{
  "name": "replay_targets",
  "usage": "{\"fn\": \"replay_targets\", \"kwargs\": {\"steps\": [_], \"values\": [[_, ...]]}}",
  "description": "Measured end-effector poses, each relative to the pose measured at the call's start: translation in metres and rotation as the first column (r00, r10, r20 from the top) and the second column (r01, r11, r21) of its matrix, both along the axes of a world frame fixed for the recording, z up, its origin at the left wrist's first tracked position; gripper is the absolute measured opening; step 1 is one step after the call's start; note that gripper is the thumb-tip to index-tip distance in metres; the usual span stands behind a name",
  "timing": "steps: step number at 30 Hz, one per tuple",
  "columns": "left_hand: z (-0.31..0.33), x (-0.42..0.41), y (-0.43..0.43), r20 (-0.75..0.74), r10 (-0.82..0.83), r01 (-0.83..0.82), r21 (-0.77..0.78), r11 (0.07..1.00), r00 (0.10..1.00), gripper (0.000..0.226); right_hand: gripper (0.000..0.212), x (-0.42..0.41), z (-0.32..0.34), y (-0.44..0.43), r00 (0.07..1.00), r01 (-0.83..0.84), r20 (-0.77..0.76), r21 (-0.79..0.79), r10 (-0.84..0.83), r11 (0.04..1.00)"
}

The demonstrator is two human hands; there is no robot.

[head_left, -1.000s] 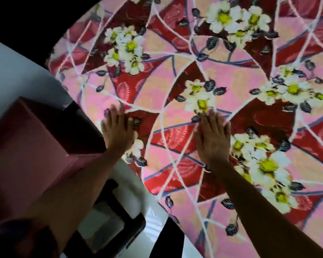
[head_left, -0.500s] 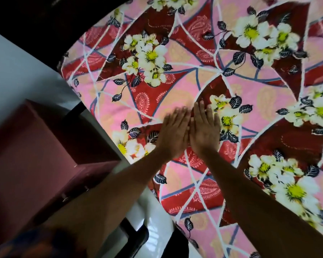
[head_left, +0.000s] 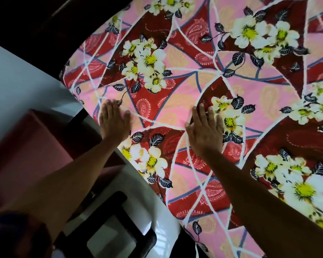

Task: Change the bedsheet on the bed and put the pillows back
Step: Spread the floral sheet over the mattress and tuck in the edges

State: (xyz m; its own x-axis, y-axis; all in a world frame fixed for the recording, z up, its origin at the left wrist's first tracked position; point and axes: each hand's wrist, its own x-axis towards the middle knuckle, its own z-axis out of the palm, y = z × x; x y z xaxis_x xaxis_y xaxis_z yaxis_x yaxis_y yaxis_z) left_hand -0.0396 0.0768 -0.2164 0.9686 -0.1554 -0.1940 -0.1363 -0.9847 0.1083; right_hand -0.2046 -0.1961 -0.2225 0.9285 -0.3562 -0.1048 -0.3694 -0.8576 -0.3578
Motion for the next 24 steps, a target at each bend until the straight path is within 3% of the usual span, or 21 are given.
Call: {"fn": "replay_targets", "kwargs": {"steps": [5, 7, 10, 12, 17, 21, 24], "values": [[0.013, -0.014, -0.028, 0.004, 0.073, -0.073, -0.017, 0.997, 0.997, 0.078, 0.062, 0.000, 0.002, 0.004, 0.998, 0.036, 0.053, 0.040, -0.038, 0.999], [0.019, -0.032, -0.056, 0.077, -0.129, 0.132, -0.034, 0.991, 0.989, 0.072, 0.062, 0.004, 0.009, 0.007, 0.989, 0.068, 0.123, 0.080, -0.077, 0.994], [0.015, -0.055, -0.101, 0.099, -0.493, 0.499, -0.054, 0.865, 0.864, 0.062, 0.062, 0.005, 0.013, 0.008, 0.966, 0.204, 0.147, 0.062, -0.212, 0.977], [0.008, -0.061, -0.117, 0.065, -0.588, 0.591, -0.042, 0.806, 0.806, 0.058, 0.064, -0.003, 0.009, 0.014, 0.960, 0.264, 0.100, -0.010, -0.262, 0.965], [-0.002, -0.008, -0.098, 0.100, -0.536, 0.540, -0.012, 0.842, 0.838, 0.062, 0.070, -0.005, 0.006, 0.064, 0.997, 0.080, -0.020, -0.027, -0.081, 0.996], [-0.005, 0.060, -0.035, 0.095, -0.392, 0.393, 0.004, 0.919, 0.915, 0.068, 0.065, -0.010, 0.013, 0.143, 0.978, -0.207, 0.008, 0.019, 0.206, 0.978], [-0.001, 0.095, -0.006, 0.083, -0.361, 0.361, 0.019, 0.932, 0.929, 0.068, 0.063, 0.010, 0.018, 0.169, 0.969, -0.247, 0.048, 0.077, 0.244, 0.966]]}}
